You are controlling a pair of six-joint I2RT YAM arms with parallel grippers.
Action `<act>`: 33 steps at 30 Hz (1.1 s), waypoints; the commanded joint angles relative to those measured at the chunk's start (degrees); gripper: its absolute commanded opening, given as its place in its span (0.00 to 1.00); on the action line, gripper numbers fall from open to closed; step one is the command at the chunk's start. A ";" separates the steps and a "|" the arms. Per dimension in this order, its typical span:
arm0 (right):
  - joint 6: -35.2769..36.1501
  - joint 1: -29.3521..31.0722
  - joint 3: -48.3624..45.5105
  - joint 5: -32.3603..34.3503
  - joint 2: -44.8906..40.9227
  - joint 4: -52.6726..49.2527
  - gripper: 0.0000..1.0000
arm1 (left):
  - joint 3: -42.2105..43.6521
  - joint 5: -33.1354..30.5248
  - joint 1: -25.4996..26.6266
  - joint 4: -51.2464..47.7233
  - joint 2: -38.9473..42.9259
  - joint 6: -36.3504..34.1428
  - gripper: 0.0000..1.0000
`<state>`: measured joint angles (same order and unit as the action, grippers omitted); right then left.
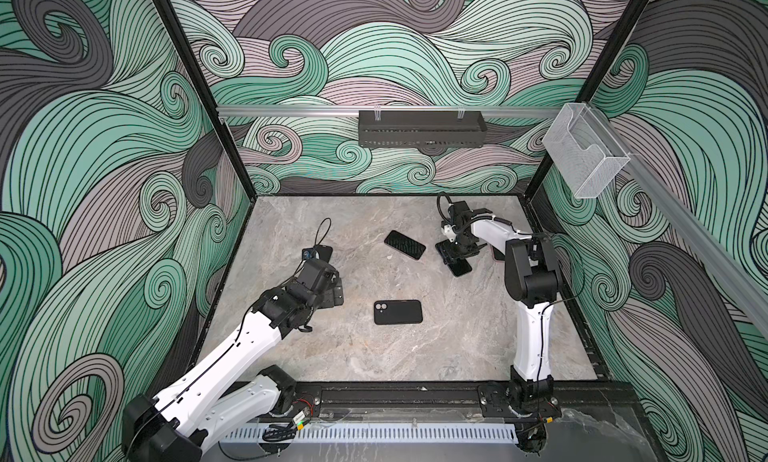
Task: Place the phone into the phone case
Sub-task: 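Lift the phone with the right gripper toward the center while left gripper approaches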
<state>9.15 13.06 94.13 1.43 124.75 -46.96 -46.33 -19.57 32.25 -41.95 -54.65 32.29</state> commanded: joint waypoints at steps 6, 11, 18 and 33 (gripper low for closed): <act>-0.65 0.27 -6.69 -3.99 -7.24 2.55 0.37 | -2.57 6.79 -1.67 3.15 -2.95 -1.79 0.98; -1.48 0.86 -11.02 -7.09 -13.47 5.20 0.29 | -4.55 11.76 -3.31 5.22 -5.45 -2.50 0.99; -1.35 4.08 -17.69 -13.26 -23.17 9.74 0.27 | -7.38 23.92 -6.44 10.40 -9.86 -3.00 0.97; -1.96 15.20 -25.30 -20.15 -37.84 18.65 0.27 | -14.53 51.98 -9.47 17.34 -18.35 -4.09 0.93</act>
<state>7.05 26.44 69.08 -16.10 89.76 -31.83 -58.26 25.17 23.55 -26.61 -71.77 28.69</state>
